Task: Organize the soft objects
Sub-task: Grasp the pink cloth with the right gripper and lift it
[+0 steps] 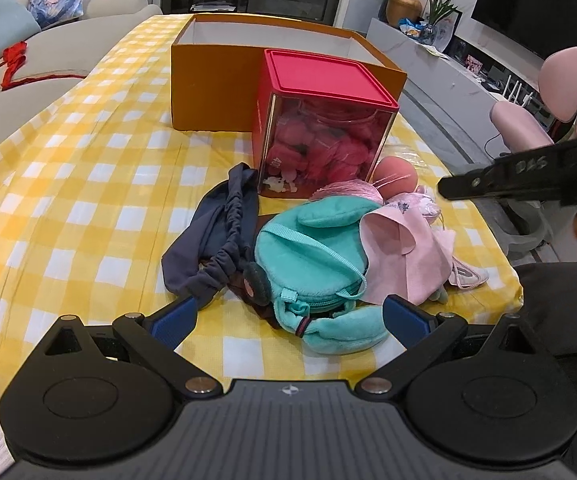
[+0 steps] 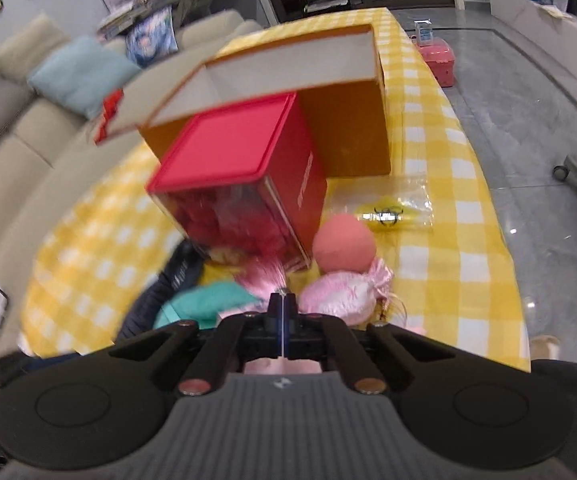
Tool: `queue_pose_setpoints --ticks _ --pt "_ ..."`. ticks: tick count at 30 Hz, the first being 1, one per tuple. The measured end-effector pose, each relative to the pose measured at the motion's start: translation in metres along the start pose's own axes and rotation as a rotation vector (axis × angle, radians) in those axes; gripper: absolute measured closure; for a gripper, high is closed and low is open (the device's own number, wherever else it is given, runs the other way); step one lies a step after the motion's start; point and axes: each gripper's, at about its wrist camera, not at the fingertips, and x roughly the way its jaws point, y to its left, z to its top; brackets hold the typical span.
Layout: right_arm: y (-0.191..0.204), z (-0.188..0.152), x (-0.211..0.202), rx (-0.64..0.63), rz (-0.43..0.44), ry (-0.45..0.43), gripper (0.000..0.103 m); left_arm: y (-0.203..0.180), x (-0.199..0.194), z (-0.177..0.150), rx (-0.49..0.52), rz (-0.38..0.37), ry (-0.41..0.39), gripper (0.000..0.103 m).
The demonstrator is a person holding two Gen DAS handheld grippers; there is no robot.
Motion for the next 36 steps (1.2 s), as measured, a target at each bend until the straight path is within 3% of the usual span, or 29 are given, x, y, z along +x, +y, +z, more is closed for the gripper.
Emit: queue_pose_setpoints --ticks 4,10,13,15,19,21,23,28,32,36 --pt "0.005 -0.003 0.002 -0.084 0.022 0.047 0.086 0.000 0.002 -0.001 -0.003 -0.002 0.012 0.000" --pt "0.021 -0.016 0.031 -0.159 -0.027 0.141 0.084 -0.001 0.000 0.000 -0.017 -0.007 0.011 0.000" --pt "0.027 -0.017 0.035 -0.200 -0.058 0.133 0.064 0.000 -0.001 -0.001 -0.015 -0.006 0.007 0.000" --pt "0.029 -0.018 0.036 -0.215 -0.088 0.129 0.062 0.000 -0.001 -0.001 -0.015 -0.003 0.006 0.000" --pt "0.030 -0.020 0.038 -0.235 -0.106 0.130 0.068 0.000 -0.001 0.001 -0.021 -0.008 0.004 0.000" --pt "0.032 -0.021 0.040 -0.248 -0.120 0.123 0.091 -0.002 -0.001 0.001 -0.012 -0.006 0.003 0.000" --pt "0.030 -0.019 0.038 -0.232 -0.115 0.119 0.103 -0.003 -0.001 0.000 -0.003 0.001 0.006 0.000" --pt "0.033 -0.015 0.023 -0.240 -0.102 0.070 0.103 -0.005 -0.005 0.002 0.003 0.007 -0.003 0.000" --pt "0.032 -0.008 0.001 -0.190 -0.035 0.000 0.103 -0.004 -0.007 0.002 0.001 0.016 -0.007 0.000" --pt "0.016 0.005 -0.023 0.026 0.224 -0.061 0.103 -0.005 -0.008 0.002 0.006 0.017 -0.007 0.000"
